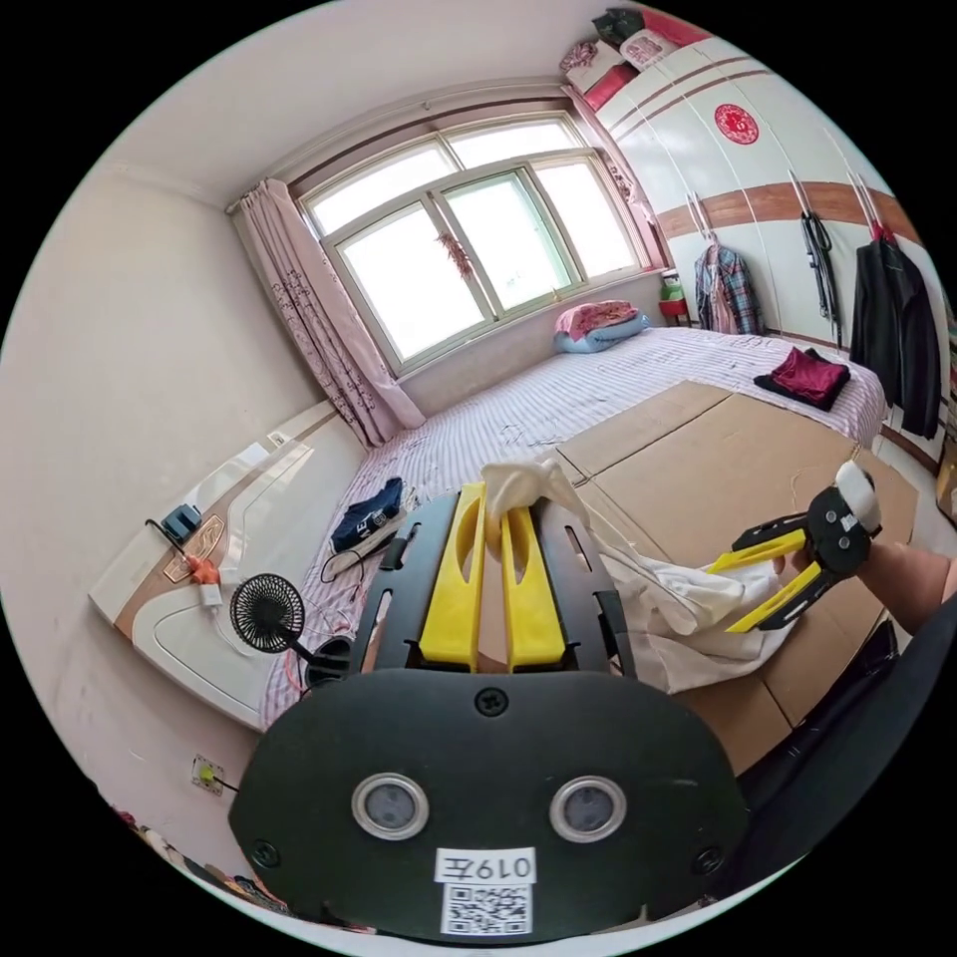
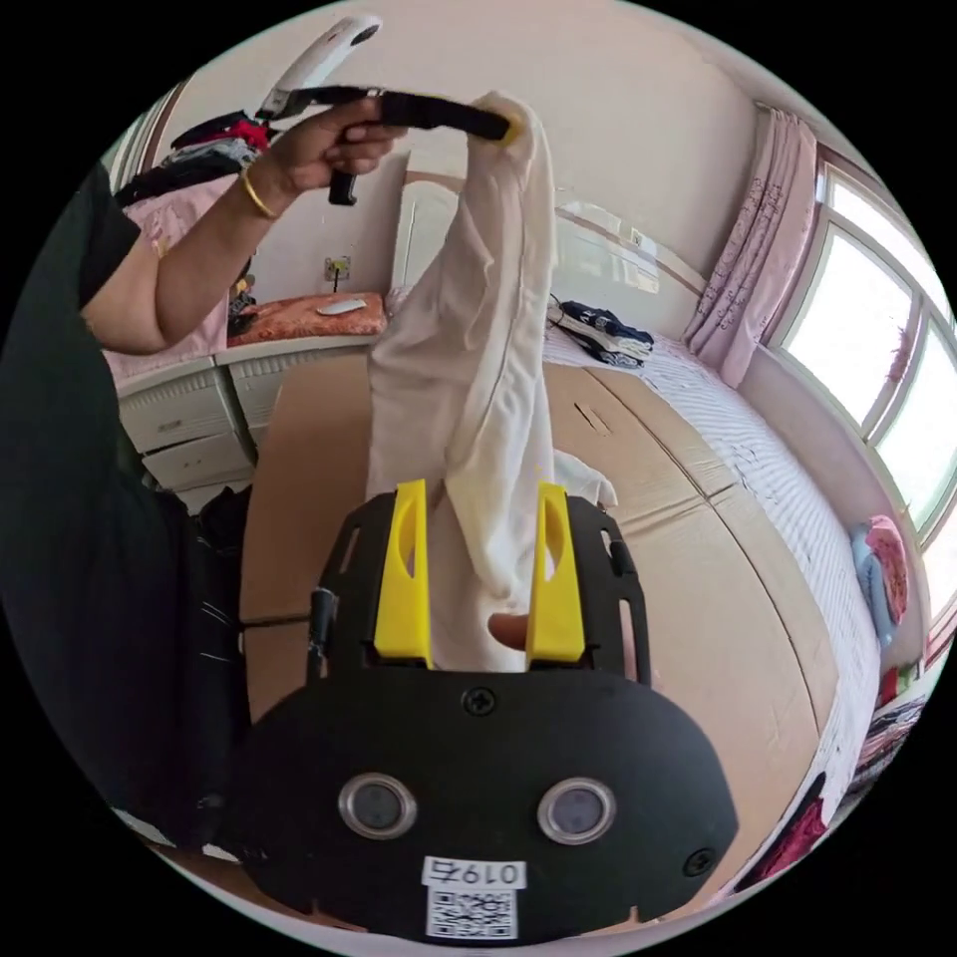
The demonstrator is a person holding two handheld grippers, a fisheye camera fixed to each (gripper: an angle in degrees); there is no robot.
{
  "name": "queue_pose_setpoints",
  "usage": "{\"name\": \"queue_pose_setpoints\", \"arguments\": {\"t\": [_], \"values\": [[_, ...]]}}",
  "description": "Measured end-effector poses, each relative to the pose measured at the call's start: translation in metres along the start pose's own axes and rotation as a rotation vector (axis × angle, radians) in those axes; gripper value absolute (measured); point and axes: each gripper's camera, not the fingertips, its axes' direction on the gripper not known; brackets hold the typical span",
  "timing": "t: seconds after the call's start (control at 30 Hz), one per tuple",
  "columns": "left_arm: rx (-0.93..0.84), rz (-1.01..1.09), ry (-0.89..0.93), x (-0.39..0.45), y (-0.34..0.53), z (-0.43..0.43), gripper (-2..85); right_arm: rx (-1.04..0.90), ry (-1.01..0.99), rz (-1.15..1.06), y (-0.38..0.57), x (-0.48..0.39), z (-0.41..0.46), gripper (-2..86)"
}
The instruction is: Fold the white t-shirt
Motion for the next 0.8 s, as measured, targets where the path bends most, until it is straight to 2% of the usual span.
{"name": "queue_pose_setpoints", "arguments": {"t": [0.13, 0.2, 0.27, 0.43, 0.5, 0.6, 0.8], "values": [[0.029, -0.007, -0.011, 0.011, -0.004, -0.013, 0.0, -0.034, 0.067, 0.005, 0.006, -0.032, 0.041, 6.8], [0.035, -0.004, -0.053, 0.014, -0.006, -0.020, 0.0, -0.051, 0.212, 0.013, 0.007, -0.048, 0.059, 0.7], [0.047, 0.003, -0.110, 0.015, -0.008, -0.029, 0.0, -0.038, 0.304, 0.029, 0.006, -0.052, 0.057, -0.3], [0.136, 0.030, -0.255, 0.014, -0.018, -0.068, 0.0, 0.175, 0.488, 0.194, -0.014, -0.033, -0.036, -0.9], [0.198, 0.025, -0.294, 0.015, -0.022, -0.086, 0.1, 0.321, 0.649, 0.238, -0.027, -0.038, -0.102, -0.9], [0.307, 0.009, -0.325, 0.015, -0.029, -0.117, 0.3, 0.484, 0.858, 0.217, -0.042, -0.065, -0.169, -0.9], [0.520, 0.050, -0.363, 0.026, -0.048, -0.178, 0.5, 0.604, 1.178, 0.146, -0.068, -0.129, -0.245, -0.9]]}}
